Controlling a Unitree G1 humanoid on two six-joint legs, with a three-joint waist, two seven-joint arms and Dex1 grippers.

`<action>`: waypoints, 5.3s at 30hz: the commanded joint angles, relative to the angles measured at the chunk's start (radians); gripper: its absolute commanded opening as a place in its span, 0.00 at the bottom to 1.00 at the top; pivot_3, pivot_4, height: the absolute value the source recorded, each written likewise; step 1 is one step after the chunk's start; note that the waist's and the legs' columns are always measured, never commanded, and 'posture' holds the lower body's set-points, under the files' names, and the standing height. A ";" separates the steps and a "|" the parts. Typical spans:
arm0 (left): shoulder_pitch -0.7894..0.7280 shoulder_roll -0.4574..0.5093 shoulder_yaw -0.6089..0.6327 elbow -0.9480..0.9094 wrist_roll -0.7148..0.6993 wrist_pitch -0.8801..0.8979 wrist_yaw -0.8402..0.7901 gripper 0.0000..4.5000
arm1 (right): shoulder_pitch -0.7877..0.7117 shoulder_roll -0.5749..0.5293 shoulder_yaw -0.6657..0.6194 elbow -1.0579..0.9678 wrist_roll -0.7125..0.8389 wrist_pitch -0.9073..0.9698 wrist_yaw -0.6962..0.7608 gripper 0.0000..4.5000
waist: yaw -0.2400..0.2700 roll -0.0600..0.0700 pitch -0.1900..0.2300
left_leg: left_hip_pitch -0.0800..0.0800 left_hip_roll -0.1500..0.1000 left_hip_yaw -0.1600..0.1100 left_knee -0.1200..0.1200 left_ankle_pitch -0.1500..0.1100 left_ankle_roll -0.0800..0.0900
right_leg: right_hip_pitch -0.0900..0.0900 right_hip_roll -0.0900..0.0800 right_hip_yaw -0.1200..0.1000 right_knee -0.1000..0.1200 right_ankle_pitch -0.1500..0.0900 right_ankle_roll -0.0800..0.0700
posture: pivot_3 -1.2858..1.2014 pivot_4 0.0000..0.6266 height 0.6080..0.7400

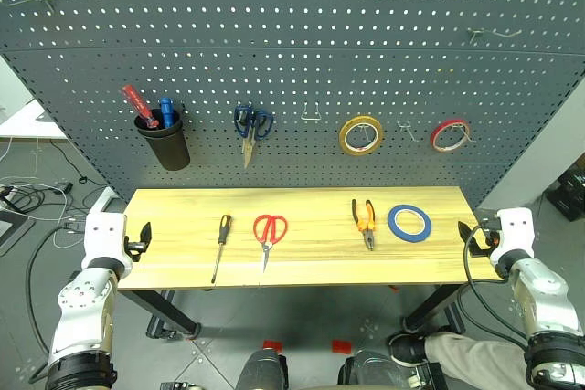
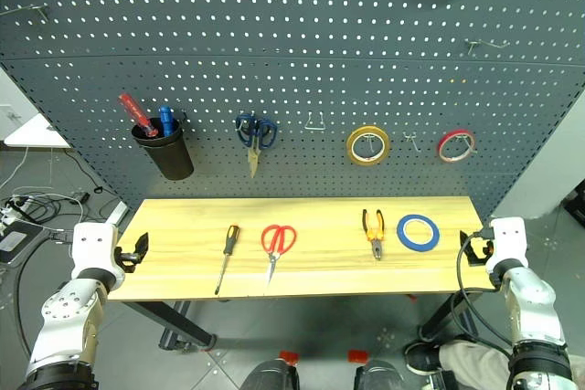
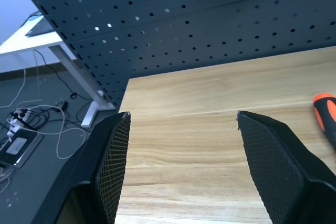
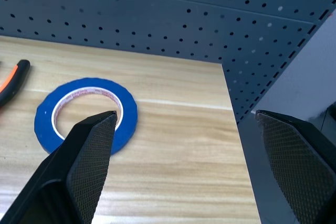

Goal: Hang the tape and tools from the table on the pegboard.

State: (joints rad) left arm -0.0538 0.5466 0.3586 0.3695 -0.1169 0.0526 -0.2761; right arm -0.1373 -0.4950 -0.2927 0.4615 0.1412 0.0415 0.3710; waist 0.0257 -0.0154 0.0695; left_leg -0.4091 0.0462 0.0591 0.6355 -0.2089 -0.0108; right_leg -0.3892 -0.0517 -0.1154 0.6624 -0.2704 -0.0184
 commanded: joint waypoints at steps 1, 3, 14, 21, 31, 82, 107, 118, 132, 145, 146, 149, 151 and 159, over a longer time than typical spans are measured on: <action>-0.014 0.015 0.001 -0.011 0.005 -0.041 -0.005 0.76 | -0.023 -0.007 -0.015 -0.018 0.011 -0.029 -0.007 1.00 | 0.000 0.000 0.000 | 0.000 0.000 0.000 0.000 0.000 0.000 | 0.000 0.000 0.000 0.000 0.000 0.000 | 0.55 0.03 1.00; -0.017 0.016 0.002 -0.005 0.019 -0.050 0.014 0.76 | -0.024 -0.009 -0.011 -0.019 0.006 -0.032 -0.007 1.00 | 0.000 0.000 0.000 | 0.000 0.000 0.000 0.000 0.000 0.000 | 0.000 0.000 0.000 0.000 0.000 0.000 | 0.55 0.03 1.00; 0.072 -0.010 0.018 -0.109 -0.041 -0.012 -0.029 0.76 | 0.031 -0.007 0.034 -0.191 0.036 0.131 0.066 1.00 | -0.001 -0.001 0.016 | 0.002 0.000 0.002 -0.002 0.000 0.000 | 0.000 0.000 0.003 0.000 0.000 0.000 | 0.54 0.16 1.00; 0.143 -0.033 -0.040 -0.399 -0.108 0.139 -0.105 0.76 | 0.112 -0.043 0.153 -0.459 0.009 0.288 0.143 1.00 | 0.002 -0.005 0.087 | 0.009 0.000 0.006 -0.006 0.000 0.000 | 0.001 0.000 0.009 0.001 -0.002 -0.001 | 0.54 0.36 1.00; -0.004 0.080 -0.411 -0.647 -0.062 0.278 -0.399 0.76 | -0.121 -0.156 0.323 -0.313 -0.092 0.341 0.272 1.00 | -0.002 -0.007 0.212 | -0.004 -0.001 0.016 -0.008 -0.002 0.003 | -0.015 -0.001 0.020 0.000 -0.002 0.006 | 0.52 0.59 1.00; -0.398 -0.188 -0.472 -0.581 -0.269 0.297 -0.546 0.76 | -0.242 -0.034 0.229 -0.574 -0.375 -0.049 -0.052 0.15 | -0.052 -0.007 0.290 | -0.014 0.000 0.027 0.006 -0.007 0.003 | -0.021 -0.004 0.023 0.007 -0.006 0.023 | 0.49 0.53 1.00; -0.205 0.220 -0.506 -0.349 -0.040 -0.015 -0.830 0.76 | -0.303 0.479 0.329 -0.635 -0.240 0.986 -0.290 0.99 | -0.051 -0.007 0.290 | -0.018 0.002 0.029 0.008 -0.006 0.001 | -0.032 -0.005 0.026 0.018 -0.004 0.017 | 0.50 0.57 1.00; -0.212 0.208 -0.503 -0.328 -0.031 -0.027 -0.824 0.76 | -0.617 0.486 0.234 -0.062 -0.206 0.816 -0.362 0.99 | -0.054 -0.007 0.290 | -0.023 0.001 0.030 0.008 -0.006 0.002 | -0.036 -0.005 0.024 0.017 -0.004 0.011 | 0.51 0.56 1.00; -0.207 0.182 -0.488 -0.317 -0.051 -0.023 -0.822 0.76 | -0.753 0.481 0.228 0.113 -0.143 0.812 -0.326 0.60 | -0.057 -0.007 0.290 | -0.023 0.002 0.031 0.007 -0.006 0.002 | -0.037 -0.005 0.025 0.018 -0.004 0.011 | 0.50 0.54 1.00; -0.069 0.033 -0.168 -0.514 -0.255 0.139 -0.497 0.76 | -0.314 0.587 0.652 -0.951 -0.219 0.798 -0.368 0.60 | -0.061 -0.008 0.289 | -0.026 0.002 0.029 0.006 -0.006 0.002 | -0.041 -0.004 0.025 0.018 -0.007 0.017 | 0.50 0.54 1.00; -0.077 0.017 -0.145 -0.526 -0.247 0.136 -0.454 0.76 | -0.328 0.613 0.650 -0.939 -0.214 0.736 -0.374 0.60 | -0.060 -0.009 0.289 | -0.026 0.002 0.029 0.007 -0.006 0.002 | -0.041 -0.004 0.025 0.018 -0.007 0.018 | 0.50 0.54 1.00; -0.105 0.002 -0.115 -0.558 -0.218 0.139 -0.364 0.76 | -0.430 0.641 0.648 -0.869 -0.247 0.585 -0.401 0.60 | -0.057 -0.009 0.288 | -0.026 0.002 0.028 0.008 -0.006 0.001 | -0.040 -0.004 0.024 0.019 -0.006 0.019 | 0.51 0.53 1.00; -0.118 0.007 -0.121 -0.568 -0.214 0.151 -0.348 0.76 | -0.481 0.637 0.640 -0.831 -0.266 0.543 -0.399 0.60 | -0.054 -0.011 0.288 | -0.026 0.002 0.028 0.009 -0.005 0.001 | -0.039 -0.004 0.024 0.019 -0.006 0.019 | 0.51 0.53 1.00; -0.275 0.046 -0.194 -0.592 -0.251 0.288 -0.395 0.76 | -0.925 0.611 0.446 -0.390 -0.223 0.168 -0.400 0.60 | -0.049 -0.013 0.287 | -0.025 0.002 0.027 0.009 -0.005 0.000 | -0.037 -0.004 0.022 0.018 -0.002 0.013 | 0.52 0.52 1.00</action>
State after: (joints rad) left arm -0.3143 0.5810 0.1620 -0.1935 -0.3540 0.3349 -0.6675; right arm -1.0186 0.1167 0.1810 0.0401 -0.0938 0.3044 -0.0198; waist -0.0231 -0.0281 0.3564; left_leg -0.4337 0.0480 0.0859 0.6446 -0.2136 -0.0103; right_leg -0.4259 -0.0559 -0.0937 0.6801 -0.2726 -0.0059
